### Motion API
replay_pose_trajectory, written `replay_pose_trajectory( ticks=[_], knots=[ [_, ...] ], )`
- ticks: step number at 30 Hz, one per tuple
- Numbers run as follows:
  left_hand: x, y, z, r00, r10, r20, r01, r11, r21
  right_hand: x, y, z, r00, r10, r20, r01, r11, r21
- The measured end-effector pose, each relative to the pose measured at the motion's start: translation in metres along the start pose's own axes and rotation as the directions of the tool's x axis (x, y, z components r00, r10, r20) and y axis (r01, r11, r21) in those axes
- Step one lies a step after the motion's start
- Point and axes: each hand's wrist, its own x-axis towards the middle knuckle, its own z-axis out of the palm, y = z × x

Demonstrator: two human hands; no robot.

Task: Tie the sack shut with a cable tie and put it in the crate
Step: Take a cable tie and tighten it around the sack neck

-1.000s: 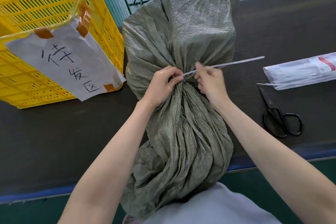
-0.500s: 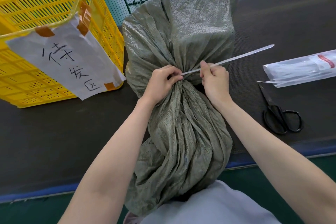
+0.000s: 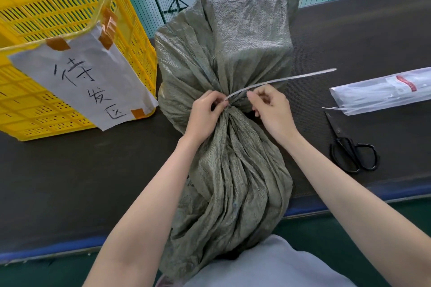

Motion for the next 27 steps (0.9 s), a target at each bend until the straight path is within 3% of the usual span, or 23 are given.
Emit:
replay_pose_trajectory(
  ticks=[7,10,18,22,27],
  knots=[
    [-0.01,0.002,0.009,0.997,-0.028,-0.068,0.027,1.0,-0.015,-0.025,0.018,-0.025,0.998,-0.067,-0.019,0.062,0.976,-0.207],
    [-0.012,0.001,0.013,0.997,-0.024,-0.073,0.024,1.0,0.0,-0.034,0.04,-0.043,0.997,-0.073,-0.038,0.054,0.926,-0.374],
    [-0.017,-0.007,0.025,0.992,0.012,-0.125,0.0,0.995,0.099,-0.063,0.099,-0.106,0.987,0.044,-0.154,-0.152,0.559,-0.815],
    [-0.018,-0.008,0.029,0.989,0.014,-0.144,0.006,0.99,0.142,-0.074,0.114,-0.127,0.952,0.127,-0.279,-0.307,0.424,-0.852],
    [-0.02,-0.008,0.032,0.989,0.008,-0.145,0.017,0.985,0.17,-0.076,0.118,-0.13,0.918,0.178,-0.354,-0.395,0.351,-0.849]
  ],
)
